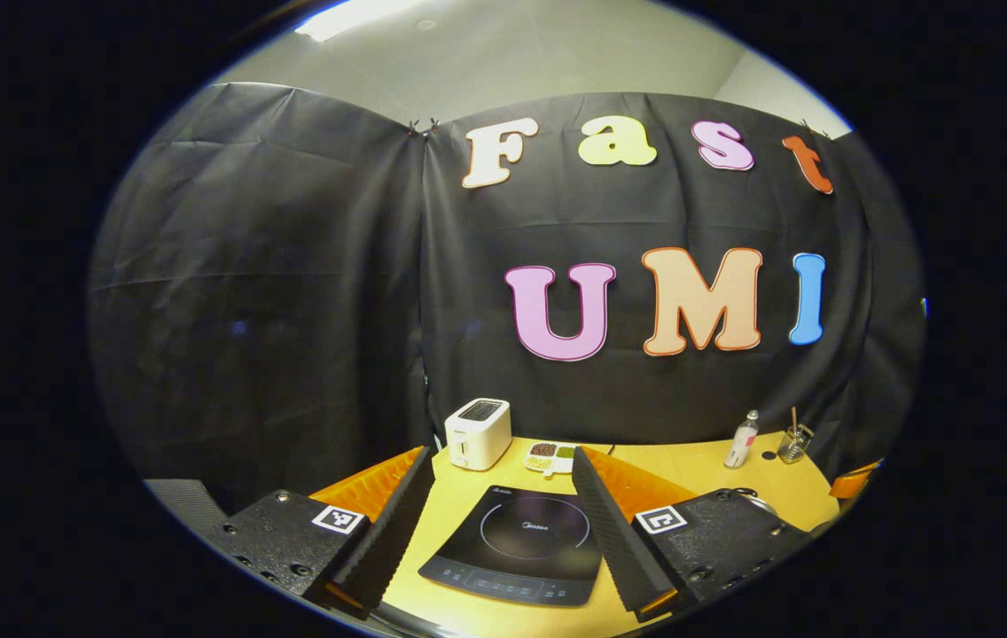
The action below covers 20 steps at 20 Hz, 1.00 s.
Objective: First push the handle of the pot to place it horizontally, then grasp the pot with both hands and set it on the induction cooktop.
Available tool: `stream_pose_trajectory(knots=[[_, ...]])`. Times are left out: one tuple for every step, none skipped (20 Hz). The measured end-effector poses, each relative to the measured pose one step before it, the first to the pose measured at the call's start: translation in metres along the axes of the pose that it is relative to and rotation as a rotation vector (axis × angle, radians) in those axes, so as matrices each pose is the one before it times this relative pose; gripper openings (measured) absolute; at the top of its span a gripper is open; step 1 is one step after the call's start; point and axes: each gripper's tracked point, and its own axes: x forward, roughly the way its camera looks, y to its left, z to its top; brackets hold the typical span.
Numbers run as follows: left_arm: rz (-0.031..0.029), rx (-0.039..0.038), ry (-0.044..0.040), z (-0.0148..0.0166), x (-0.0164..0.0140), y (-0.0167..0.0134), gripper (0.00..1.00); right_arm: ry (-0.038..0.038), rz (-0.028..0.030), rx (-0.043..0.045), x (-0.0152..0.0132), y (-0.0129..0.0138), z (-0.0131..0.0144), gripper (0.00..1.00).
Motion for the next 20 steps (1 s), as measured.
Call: stream_pose_trajectory(knots=[[-0.00962,0.00596,0.00161,-0.00096,0.00547,0.00350,0.92,0.03213,0.00627,0.01154,0.00584,0.00727,-0.00883,0.08],[-0.01293,-0.00012,0.00124,-0.00127,0.00530,0.00146,0.92,0.03486,0.01299,0.01959,0.00756,0.00793,-0.01098,0.08],[-0.01549,-0.00436,0.00495,-0.00334,0.00597,0.00057,0.95,0.04145,0.01155,0.02159,0.00749,0.00686,-0.01229,0.01],[-0.01716,-0.00614,0.00404,-0.00282,0.00552,-0.00069,0.92,0.04391,0.00544,0.02098,0.00792,0.00423,-0.01483,0.07],[-0.01502,-0.00543,0.00535,-0.00391,0.00619,-0.00034,0.92,0.04214,-0.00201,0.01836,0.00793,0.00292,-0.01260,0.06],[-0.01482,-0.00391,0.00410,-0.00263,0.00454,-0.00049,0.92,0.03480,-0.00978,0.01394,0.00802,0.00047,-0.01376,0.00],[-0.01282,-0.00307,0.00314,-0.00209,0.00410,0.00083,0.92,0.03110,-0.01357,0.00631,0.00679,-0.00049,-0.01052,0.06],[-0.01261,-0.00244,0.00112,-0.00082,0.00385,0.00072,0.92,0.03297,-0.01824,-0.00067,0.00418,-0.00084,-0.01275,0.06],[-0.01071,-0.00098,0.00253,-0.00283,0.00364,0.00076,0.92,0.03830,-0.01748,-0.00304,0.00655,-0.00109,-0.01156,0.05],[-0.01026,-0.00078,-0.00018,-0.00093,0.00382,0.00159,0.92,0.03869,-0.01426,0.00092,0.00680,-0.00100,-0.01192,0.05],[-0.00967,-0.00037,0.00168,-0.00149,0.00257,0.00119,0.92,0.03692,-0.01064,0.00465,0.00708,-0.00088,-0.01053,0.05],[-0.00852,0.00051,0.00149,-0.00151,0.00377,0.00139,0.95,0.03515,-0.00803,0.00928,0.00914,0.00021,-0.01107,0.05],[-0.00706,0.00179,0.00351,-0.00356,0.00174,0.00235,0.95,0.03360,-0.01019,0.01176,0.00994,-0.00009,-0.00805,0.00],[-0.00551,0.00233,0.00502,-0.00168,0.00231,0.00213,0.95,0.02949,-0.01347,0.01110,0.01050,0.00008,-0.00729,0.04],[-0.00393,0.00412,0.00594,-0.00310,0.00226,0.00305,0.92,0.02162,-0.01470,0.00961,0.00995,-0.00039,-0.00462,0.03],[-0.00236,0.00514,0.00686,-0.00267,0.00195,0.00284,0.92,0.01621,-0.01707,0.00601,0.01001,-0.00105,-0.00387,0.04],[-0.00428,0.00420,0.00586,-0.00386,0.00227,0.00271,0.92,0.01664,-0.02189,0.00192,0.00794,-0.00179,-0.00294,0.03],[-0.00471,0.00408,0.00556,-0.00220,0.00144,0.00206,0.92,0.01136,-0.01815,-0.00167,0.00575,-0.00115,-0.00333,0.04],[-0.00482,0.00300,0.00480,-0.00181,0.00172,0.00208,0.92,0.01203,-0.01961,-0.00220,0.00457,-0.00198,-0.00179,0.04],[-0.00557,0.00264,0.00453,-0.00213,0.00131,0.00150,0.92,0.00585,-0.01313,-0.00218,0.00697,-0.00112,-0.00154,0.04]])
